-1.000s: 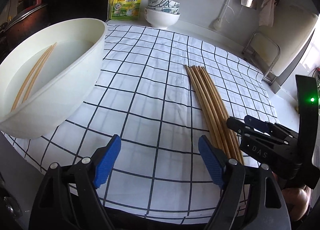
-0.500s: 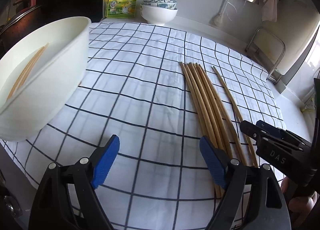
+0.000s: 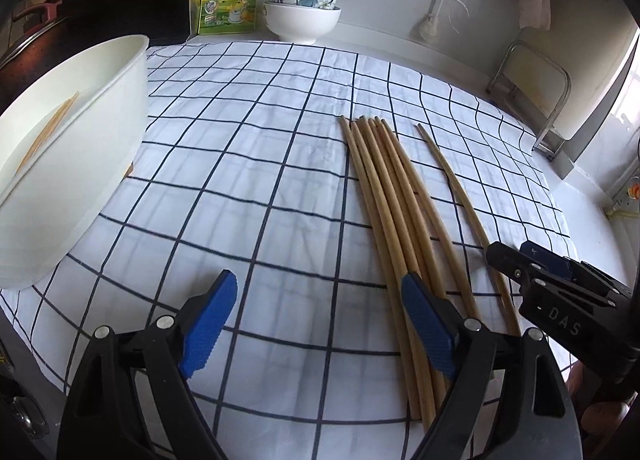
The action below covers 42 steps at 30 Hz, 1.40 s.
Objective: Organize utensils
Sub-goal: 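Push another chopstick apart from the bundle with the right gripper, then grasp one chopstick with the right gripper while the left gripper grasps another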
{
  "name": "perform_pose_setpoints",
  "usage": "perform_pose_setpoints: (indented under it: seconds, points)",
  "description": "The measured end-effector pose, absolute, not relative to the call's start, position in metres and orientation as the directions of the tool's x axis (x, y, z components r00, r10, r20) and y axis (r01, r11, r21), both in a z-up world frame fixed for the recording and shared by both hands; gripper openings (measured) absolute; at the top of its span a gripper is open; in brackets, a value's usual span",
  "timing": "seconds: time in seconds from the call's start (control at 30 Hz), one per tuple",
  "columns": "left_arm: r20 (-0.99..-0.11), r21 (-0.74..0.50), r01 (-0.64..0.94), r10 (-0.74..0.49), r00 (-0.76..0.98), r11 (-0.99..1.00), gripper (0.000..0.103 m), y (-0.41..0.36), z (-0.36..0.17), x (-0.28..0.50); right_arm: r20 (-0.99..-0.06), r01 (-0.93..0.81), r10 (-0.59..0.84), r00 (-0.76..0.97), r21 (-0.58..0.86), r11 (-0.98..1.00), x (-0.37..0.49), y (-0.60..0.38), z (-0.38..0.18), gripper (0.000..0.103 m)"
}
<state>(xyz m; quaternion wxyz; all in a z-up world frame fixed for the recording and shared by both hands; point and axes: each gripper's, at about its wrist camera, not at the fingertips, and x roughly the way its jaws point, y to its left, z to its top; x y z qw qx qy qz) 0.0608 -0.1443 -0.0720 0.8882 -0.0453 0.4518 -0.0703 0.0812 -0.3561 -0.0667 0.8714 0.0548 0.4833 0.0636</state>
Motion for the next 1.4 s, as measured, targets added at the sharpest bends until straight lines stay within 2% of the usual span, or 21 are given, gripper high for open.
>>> perform_pose_setpoints:
  seconds: [0.27,0.8,1.13,1.23,1.3,1.37,1.4]
  points:
    - [-0.808,-0.058,0.095,-0.103,0.581,0.994,0.084,-0.155,-0.076,0.063,-0.834,-0.06,0.168,0.526,0.16,0.985,0.08,-0.356,-0.067,0.049]
    - [-0.81,-0.047,0.06,-0.073,0.582,0.997,0.085,-0.135,-0.077,0.06,-0.837,-0.063,0.156,0.525,0.144,0.988,0.08,-0.354,-0.066,0.049]
    - [-0.817,-0.002,0.066,-0.039,0.576,0.998,0.082,-0.146,-0.079,0.075,-0.834,-0.082,0.08,0.545,0.043,0.996,0.079,-0.341,-0.067,0.049]
    - [-0.812,0.0,0.089,-0.052,0.582,0.996,0.063,-0.15,-0.077,0.074,-0.831,-0.103,0.098,0.548,0.049,0.993,0.079,-0.337,-0.067,0.036]
    - [-0.81,-0.003,0.11,-0.066,0.582,0.994,0.05,-0.153,-0.075,0.073,-0.829,-0.122,0.111,0.548,0.052,0.991,0.078,-0.334,-0.067,0.022]
    - [-0.81,-0.011,0.124,-0.082,0.581,0.992,0.022,-0.154,-0.074,0.072,-0.829,-0.137,0.115,0.548,0.047,0.99,0.077,-0.33,-0.066,0.009]
    - [-0.811,-0.017,0.126,-0.088,0.578,0.992,0.016,-0.153,-0.073,0.071,-0.829,-0.14,0.113,0.548,0.042,0.989,0.077,-0.329,-0.066,0.007]
